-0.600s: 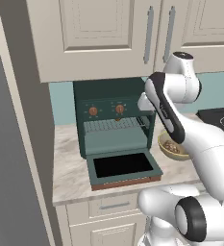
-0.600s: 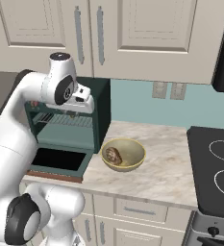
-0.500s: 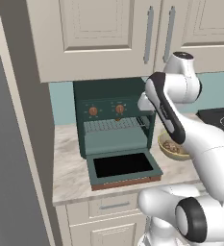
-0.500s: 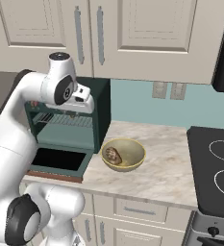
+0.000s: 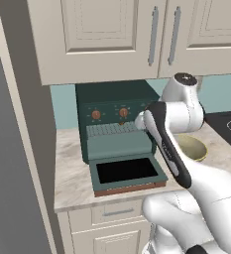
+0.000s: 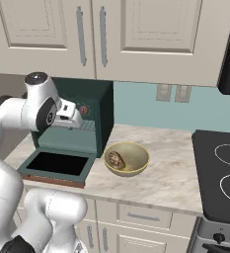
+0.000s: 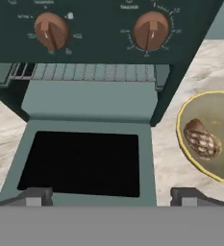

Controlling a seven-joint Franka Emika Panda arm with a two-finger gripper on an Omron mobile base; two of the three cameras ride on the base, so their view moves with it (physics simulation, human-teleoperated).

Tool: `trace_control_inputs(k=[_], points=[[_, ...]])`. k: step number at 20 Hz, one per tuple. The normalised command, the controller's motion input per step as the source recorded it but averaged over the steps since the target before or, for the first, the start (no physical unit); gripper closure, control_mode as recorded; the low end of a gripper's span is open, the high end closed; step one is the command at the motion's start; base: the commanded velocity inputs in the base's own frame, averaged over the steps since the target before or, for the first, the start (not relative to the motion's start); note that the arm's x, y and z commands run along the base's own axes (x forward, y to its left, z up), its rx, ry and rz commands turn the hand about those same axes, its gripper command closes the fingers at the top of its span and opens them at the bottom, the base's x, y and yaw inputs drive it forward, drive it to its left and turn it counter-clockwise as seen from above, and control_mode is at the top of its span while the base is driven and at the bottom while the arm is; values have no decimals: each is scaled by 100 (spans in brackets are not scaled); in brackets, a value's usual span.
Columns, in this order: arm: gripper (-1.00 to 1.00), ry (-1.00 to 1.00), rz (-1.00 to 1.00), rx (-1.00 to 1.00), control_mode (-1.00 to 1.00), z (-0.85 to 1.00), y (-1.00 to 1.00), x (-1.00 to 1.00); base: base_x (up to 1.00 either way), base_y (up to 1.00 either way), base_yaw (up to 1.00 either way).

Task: Pick up the heated bread from the toaster oven and place it in the bowl. Then move the bread bowl to the dining counter.

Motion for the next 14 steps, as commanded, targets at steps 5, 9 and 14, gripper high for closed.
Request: trace_control_inputs(k=[5,9,14], points=[[-100,-33,0,0,-100,-16,34,-11,0,0,0],[-100,-25,0,-2,-100,0,38,7,0,0,0],[-100,-15,0,0,-100,-2,31,12,0,0,0]])
